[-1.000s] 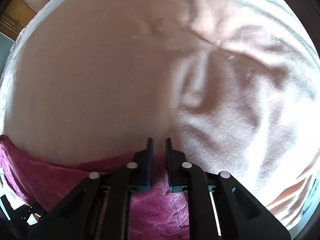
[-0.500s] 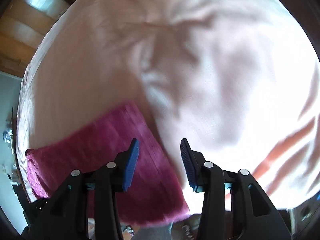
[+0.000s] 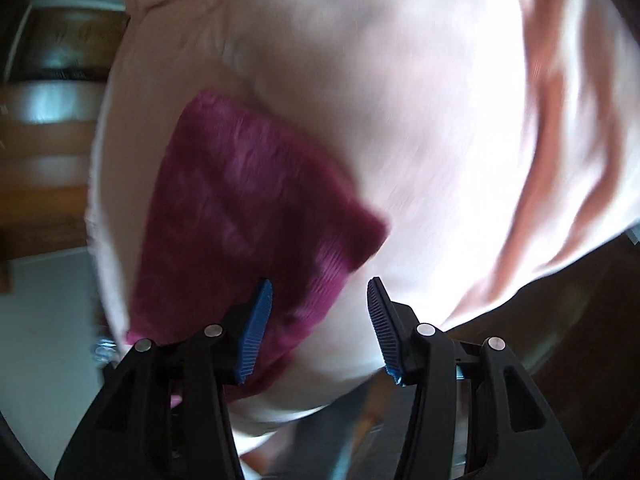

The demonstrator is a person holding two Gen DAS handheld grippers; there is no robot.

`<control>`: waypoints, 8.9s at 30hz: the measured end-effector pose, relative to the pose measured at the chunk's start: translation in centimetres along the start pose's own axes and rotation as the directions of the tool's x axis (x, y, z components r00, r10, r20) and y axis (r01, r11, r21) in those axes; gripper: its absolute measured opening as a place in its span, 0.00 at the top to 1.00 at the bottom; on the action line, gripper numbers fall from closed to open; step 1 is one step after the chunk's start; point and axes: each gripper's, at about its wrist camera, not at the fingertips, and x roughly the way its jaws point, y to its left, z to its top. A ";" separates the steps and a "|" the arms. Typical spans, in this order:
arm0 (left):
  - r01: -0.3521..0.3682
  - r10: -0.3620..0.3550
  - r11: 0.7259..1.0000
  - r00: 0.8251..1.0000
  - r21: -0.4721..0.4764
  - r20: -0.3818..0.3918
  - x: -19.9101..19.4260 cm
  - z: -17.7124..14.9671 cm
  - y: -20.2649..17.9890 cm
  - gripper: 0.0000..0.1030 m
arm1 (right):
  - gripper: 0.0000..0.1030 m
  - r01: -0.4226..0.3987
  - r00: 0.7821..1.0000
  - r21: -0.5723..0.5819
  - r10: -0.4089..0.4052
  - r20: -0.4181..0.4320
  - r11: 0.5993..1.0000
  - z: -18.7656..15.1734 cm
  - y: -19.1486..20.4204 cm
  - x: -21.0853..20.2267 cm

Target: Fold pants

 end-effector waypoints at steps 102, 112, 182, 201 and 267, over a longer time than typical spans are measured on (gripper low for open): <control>0.299 -0.130 0.623 0.951 -0.723 0.281 -7.8 -18.9 23.1 0.86 | 0.55 0.284 0.930 -0.924 -0.306 0.201 0.255 -16.9 25.6 9.0; 0.280 -0.093 0.569 0.956 -0.774 0.278 -6.5 -21.2 23.6 0.52 | 0.55 0.226 0.945 -0.930 -0.299 0.137 0.290 -14.7 27.9 11.2; 0.157 0.102 0.517 0.965 -0.841 0.243 -11.7 -27.2 30.6 0.43 | 0.45 0.141 0.917 -0.984 -0.389 0.088 0.110 -23.3 31.0 20.2; 0.184 0.228 0.197 0.947 -0.963 0.227 -13.1 -45.2 47.7 0.34 | 0.42 0.326 0.885 -0.919 -0.414 0.213 0.224 -33.3 33.6 21.1; -0.030 0.243 0.871 0.895 -0.491 0.375 -22.1 -13.6 22.4 0.71 | 0.42 0.289 0.949 -0.857 -0.247 0.198 0.426 -22.3 25.8 8.6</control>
